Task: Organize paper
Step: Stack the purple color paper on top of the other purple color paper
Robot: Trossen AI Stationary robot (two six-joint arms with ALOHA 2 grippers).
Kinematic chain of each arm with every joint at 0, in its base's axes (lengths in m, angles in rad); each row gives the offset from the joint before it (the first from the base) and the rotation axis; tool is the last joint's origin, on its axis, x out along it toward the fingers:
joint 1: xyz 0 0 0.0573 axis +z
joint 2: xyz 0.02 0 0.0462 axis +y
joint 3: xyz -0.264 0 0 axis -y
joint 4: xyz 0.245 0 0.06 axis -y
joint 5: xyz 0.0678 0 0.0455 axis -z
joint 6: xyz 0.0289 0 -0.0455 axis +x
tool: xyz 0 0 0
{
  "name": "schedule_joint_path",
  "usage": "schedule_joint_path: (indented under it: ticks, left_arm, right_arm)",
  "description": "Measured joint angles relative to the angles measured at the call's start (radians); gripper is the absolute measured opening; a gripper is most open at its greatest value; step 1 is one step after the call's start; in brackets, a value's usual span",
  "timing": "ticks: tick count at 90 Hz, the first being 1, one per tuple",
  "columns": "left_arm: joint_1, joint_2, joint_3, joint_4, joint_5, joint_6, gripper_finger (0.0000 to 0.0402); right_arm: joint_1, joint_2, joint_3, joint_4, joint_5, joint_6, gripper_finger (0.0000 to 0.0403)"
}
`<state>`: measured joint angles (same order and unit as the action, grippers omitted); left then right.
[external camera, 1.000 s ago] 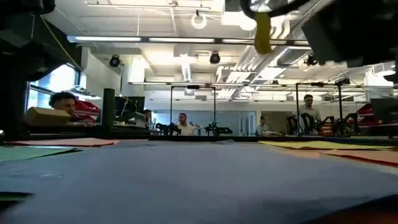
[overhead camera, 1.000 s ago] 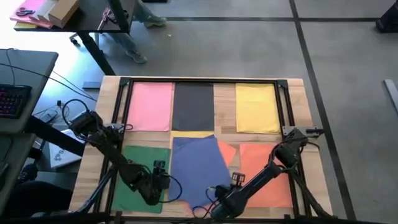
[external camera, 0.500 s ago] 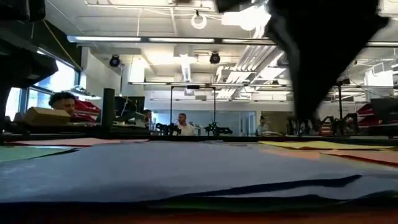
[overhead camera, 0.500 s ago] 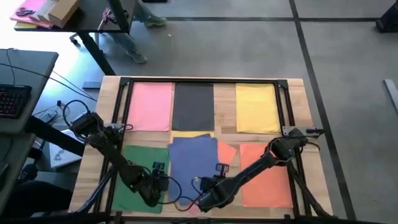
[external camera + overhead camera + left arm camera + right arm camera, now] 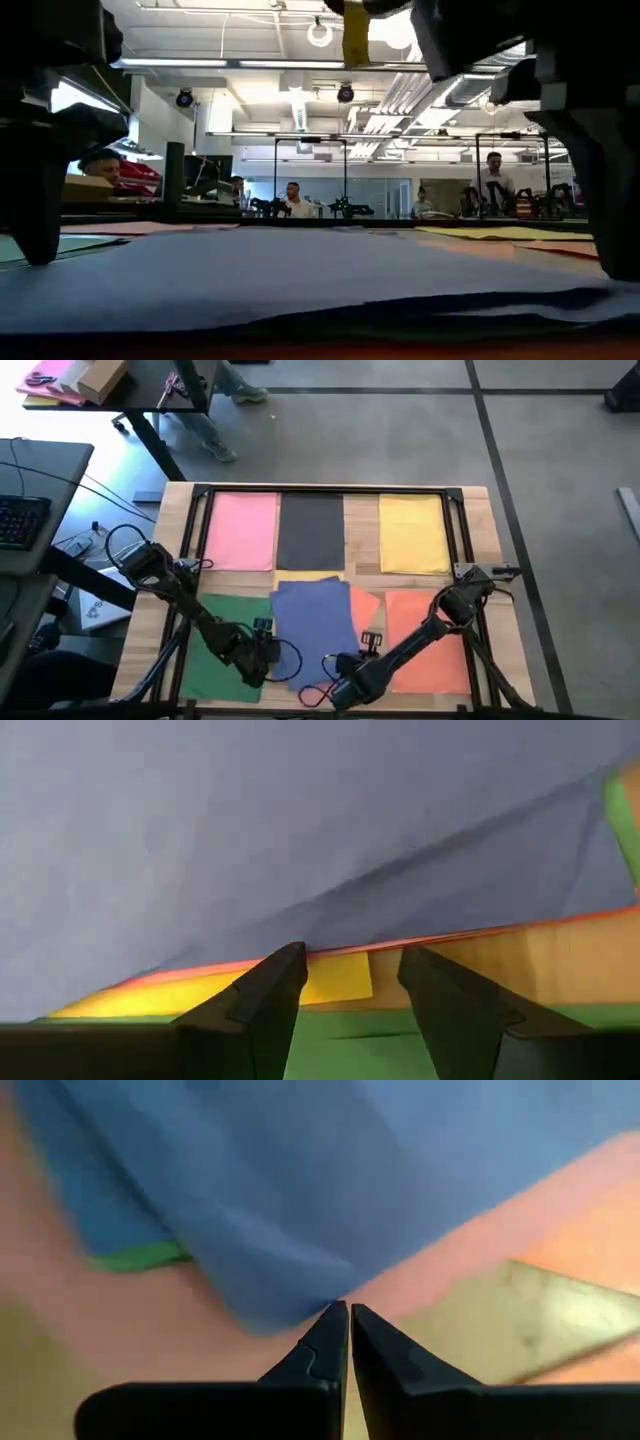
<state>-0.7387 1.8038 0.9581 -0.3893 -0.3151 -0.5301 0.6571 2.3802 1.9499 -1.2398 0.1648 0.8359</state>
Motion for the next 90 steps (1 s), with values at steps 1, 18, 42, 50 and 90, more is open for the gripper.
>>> schedule_joint_path:
  ticks: [1,18,42,50,90]
  left_arm:
    - [0.000,0.000,0.000,0.000,0.000,0.000,0.0167]
    - [0.000,0.000,-0.001,0.004,0.001,0.000,0.0167]
    - [0.002,-0.011,-0.002,0.004,0.015,0.027,0.0167]
    - [0.004,-0.029,-0.004,-0.011,0.018,0.037,0.0167]
    - [0.018,-0.055,-0.003,-0.046,0.007,0.045,0.0167]
  right_arm:
    - [-0.001,0.000,0.002,0.012,0.000,-0.003,0.0000]
    - [-0.014,-0.001,0.032,0.121,0.022,-0.043,0.0000]
    - [-0.023,-0.001,0.046,0.038,0.005,-0.035,0.0000]
    - [-0.020,-0.001,0.047,0.024,-0.029,-0.032,0.0000]
    - [-0.014,-0.002,0.046,0.106,-0.046,-0.075,0.0000]
